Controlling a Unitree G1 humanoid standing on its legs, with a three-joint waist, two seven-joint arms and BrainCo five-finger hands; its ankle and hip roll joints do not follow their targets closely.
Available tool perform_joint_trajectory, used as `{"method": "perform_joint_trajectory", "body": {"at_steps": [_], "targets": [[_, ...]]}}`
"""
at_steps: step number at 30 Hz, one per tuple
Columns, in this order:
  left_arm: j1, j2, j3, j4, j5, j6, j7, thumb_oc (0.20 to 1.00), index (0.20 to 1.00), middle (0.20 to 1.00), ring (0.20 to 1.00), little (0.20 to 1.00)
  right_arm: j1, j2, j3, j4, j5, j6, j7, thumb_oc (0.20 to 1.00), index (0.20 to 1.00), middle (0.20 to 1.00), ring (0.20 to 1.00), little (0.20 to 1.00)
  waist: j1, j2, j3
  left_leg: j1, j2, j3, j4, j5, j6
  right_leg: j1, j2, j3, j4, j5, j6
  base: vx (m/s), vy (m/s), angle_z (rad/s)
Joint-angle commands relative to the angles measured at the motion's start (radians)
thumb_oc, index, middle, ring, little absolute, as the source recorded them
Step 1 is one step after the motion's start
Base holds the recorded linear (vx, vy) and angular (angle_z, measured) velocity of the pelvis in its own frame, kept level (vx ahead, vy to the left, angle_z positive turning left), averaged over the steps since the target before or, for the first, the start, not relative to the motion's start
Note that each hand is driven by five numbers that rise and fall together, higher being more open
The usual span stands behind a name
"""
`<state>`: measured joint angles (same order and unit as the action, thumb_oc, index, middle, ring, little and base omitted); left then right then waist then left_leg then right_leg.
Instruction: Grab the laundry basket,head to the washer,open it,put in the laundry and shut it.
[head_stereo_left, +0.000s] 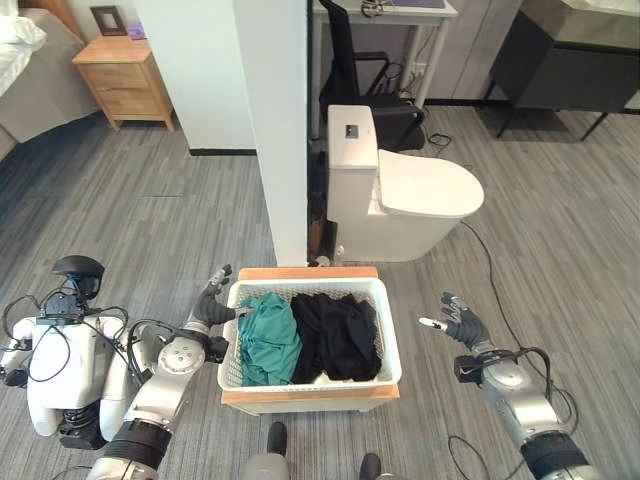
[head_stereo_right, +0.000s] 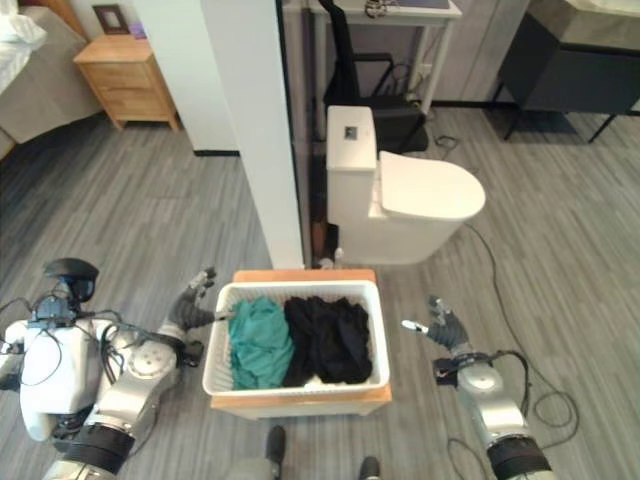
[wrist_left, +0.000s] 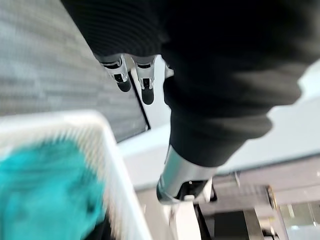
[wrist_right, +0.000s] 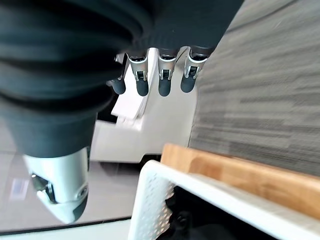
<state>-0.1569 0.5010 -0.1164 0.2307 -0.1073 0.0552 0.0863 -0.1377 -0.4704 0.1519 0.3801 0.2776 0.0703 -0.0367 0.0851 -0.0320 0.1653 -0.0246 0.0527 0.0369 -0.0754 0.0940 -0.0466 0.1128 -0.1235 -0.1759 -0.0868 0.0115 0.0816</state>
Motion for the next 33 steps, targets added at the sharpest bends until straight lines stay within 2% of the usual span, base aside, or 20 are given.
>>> {"method": "perform_joint_trajectory", "body": {"at_steps": [1, 5, 10, 11, 15, 23, 29, 33], "targets": [[-0.063, 0.013, 0.03, 0.023, 0.052, -0.016, 0.043, 1.0, 1.0, 1.0, 1.0, 1.0, -0.071, -0.047, -0.019, -0.008, -0.031, -0.017, -0.015, 1.0, 1.0, 1.0, 1.0, 1.0, 0.018, 0.009, -0.009, -0.018, 0.071, -0.005, 0.093, -0.096, -0.02, -0.062, -0.028, 0.006, 0.065, -0.019, 0.023, -0.06, 0.015, 0.03], [-0.039, 0.029, 0.036, 0.049, 0.015, 0.021, 0.003, 1.0, 1.0, 1.0, 1.0, 1.0, -0.113, -0.044, -0.013, -0.012, -0.04, -0.001, -0.016, 1.0, 1.0, 1.0, 1.0, 1.0, 0.021, 0.021, 0.017, -0.035, 0.068, -0.003, 0.068, -0.079, -0.017, -0.094, -0.031, 0.006, 0.05, 0.002, 0.03, -0.09, 0.006, 0.03], [-0.071, 0.018, -0.068, 0.134, -0.073, 0.069, -0.055, 1.0, 1.0, 1.0, 1.0, 1.0, -0.198, -0.059, 0.027, -0.001, -0.04, 0.022, -0.025, 1.0, 1.0, 1.0, 1.0, 1.0, 0.004, 0.033, 0.068, -0.086, 0.071, -0.003, 0.055, -0.05, -0.015, -0.161, -0.024, 0.014, 0.059, 0.018, 0.028, -0.14, 0.005, -0.02], [-0.093, 0.004, -0.092, 0.16, -0.134, 0.067, -0.053, 1.0, 1.0, 1.0, 1.0, 1.0, -0.231, -0.058, 0.046, 0.01, -0.03, 0.022, -0.032, 1.0, 1.0, 1.0, 1.0, 1.0, -0.002, 0.037, 0.089, -0.108, 0.07, -0.004, 0.053, -0.038, -0.015, -0.188, -0.024, 0.015, 0.065, 0.025, 0.027, -0.16, 0.005, 0.01], [-0.129, -0.008, -0.141, 0.199, -0.232, 0.06, -0.049, 1.0, 1.0, 1.0, 1.0, 1.0, -0.276, -0.059, 0.08, 0.042, -0.009, 0.019, -0.047, 1.0, 1.0, 1.0, 1.0, 1.0, -0.01, 0.044, 0.113, -0.138, 0.07, -0.004, 0.05, -0.021, -0.017, -0.224, -0.022, 0.016, 0.075, 0.033, 0.025, -0.11, 0.008, 0.03], [-0.239, 0.012, -0.254, 0.238, -0.42, 0.032, 0.005, 1.0, 1.0, 1.0, 1.0, 1.0, -0.4, -0.015, 0.19, 0.182, 0.108, 0.018, -0.074, 1.0, 1.0, 1.0, 1.0, 1.0, -0.017, 0.06, 0.161, -0.183, 0.069, 0.002, 0.045, 0.009, -0.021, -0.279, -0.023, 0.017, 0.075, 0.062, 0.027, -0.07, 0.014, 0.04], [-0.261, 0.034, -0.208, 0.192, -0.392, 0.009, 0.055, 1.0, 1.0, 1.0, 1.0, 1.0, -0.388, 0.006, 0.206, 0.164, 0.136, 0.013, -0.076, 1.0, 1.0, 1.0, 1.0, 1.0, -0.012, 0.056, 0.171, -0.186, 0.068, 0.007, 0.037, 0.017, -0.024, -0.282, -0.026, 0.013, 0.069, 0.07, 0.028, 0.0, 0.0, 0.0], [-0.22, 0.061, -0.103, 0.091, -0.334, -0.016, 0.08, 1.0, 1.0, 1.0, 1.0, 1.0, -0.306, 0.0, 0.165, 0.122, 0.116, 0.002, -0.064, 1.0, 1.0, 1.0, 1.0, 1.0, -0.004, 0.057, 0.165, -0.174, 0.065, 0.001, 0.025, 0.015, -0.024, -0.273, -0.029, 0.008, 0.073, 0.06, 0.027, 0.03, -0.013, 0.01]]}}
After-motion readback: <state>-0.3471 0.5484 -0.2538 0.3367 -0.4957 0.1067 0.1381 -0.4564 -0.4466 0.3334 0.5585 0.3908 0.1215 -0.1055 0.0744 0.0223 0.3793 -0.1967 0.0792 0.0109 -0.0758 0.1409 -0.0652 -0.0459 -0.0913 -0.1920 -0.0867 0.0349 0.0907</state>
